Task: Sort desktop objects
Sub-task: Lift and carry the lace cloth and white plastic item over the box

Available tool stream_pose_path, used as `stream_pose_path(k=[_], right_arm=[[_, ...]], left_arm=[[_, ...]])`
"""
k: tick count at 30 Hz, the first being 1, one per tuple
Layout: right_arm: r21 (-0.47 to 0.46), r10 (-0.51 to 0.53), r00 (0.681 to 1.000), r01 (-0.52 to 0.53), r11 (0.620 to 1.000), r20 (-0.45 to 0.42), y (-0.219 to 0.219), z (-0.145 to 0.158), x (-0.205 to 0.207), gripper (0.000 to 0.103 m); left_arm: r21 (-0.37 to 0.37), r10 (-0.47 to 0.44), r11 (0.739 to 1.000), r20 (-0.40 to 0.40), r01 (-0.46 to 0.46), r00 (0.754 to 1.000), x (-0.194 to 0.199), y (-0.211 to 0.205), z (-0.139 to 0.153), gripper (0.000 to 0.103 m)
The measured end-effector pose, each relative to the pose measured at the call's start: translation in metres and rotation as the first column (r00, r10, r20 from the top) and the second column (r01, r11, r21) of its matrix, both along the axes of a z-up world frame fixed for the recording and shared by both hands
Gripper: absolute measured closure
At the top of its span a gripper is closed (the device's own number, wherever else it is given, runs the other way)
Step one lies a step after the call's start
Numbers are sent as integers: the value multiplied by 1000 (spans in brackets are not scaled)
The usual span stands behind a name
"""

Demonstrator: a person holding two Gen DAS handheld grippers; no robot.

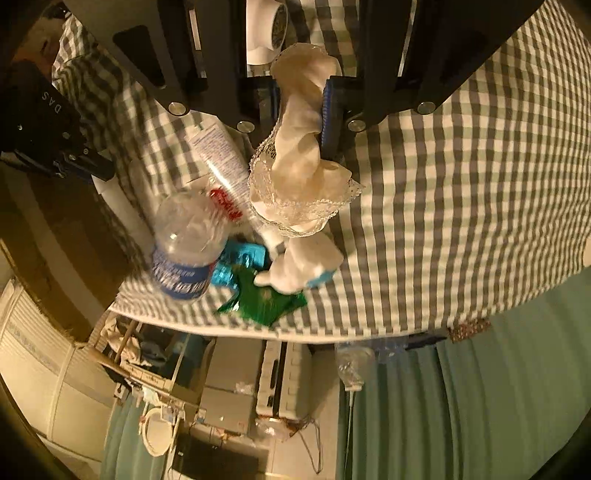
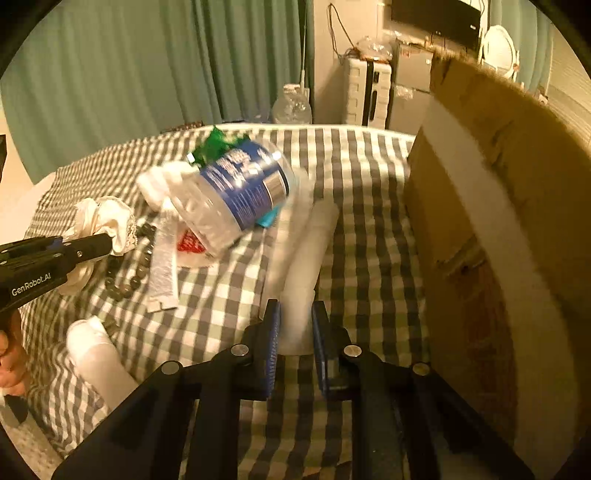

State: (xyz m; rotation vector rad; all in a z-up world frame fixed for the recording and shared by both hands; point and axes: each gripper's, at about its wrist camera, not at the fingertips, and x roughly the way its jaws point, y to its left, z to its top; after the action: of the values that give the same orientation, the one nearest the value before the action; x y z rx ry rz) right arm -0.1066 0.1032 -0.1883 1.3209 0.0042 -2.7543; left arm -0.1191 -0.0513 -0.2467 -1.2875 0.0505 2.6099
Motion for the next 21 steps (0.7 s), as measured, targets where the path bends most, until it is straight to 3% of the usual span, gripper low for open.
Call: stream_pose_path(k=[6,12,21], right_arm=[[-9,11,999,-12,1000,-50,-2,27,8,87],[-31,34,993,-37,999,-110,-11,61,25,87],[-23,76,977,-83,996,-200,-35,119,59,87]], left_arm=[[31,1,1000,-51,0,999,10,-12,29,87],[-29,19,999,-119,-23,993,34,-15,58,87],[24,74,997,-144,-72,987,67,-28,99,86]])
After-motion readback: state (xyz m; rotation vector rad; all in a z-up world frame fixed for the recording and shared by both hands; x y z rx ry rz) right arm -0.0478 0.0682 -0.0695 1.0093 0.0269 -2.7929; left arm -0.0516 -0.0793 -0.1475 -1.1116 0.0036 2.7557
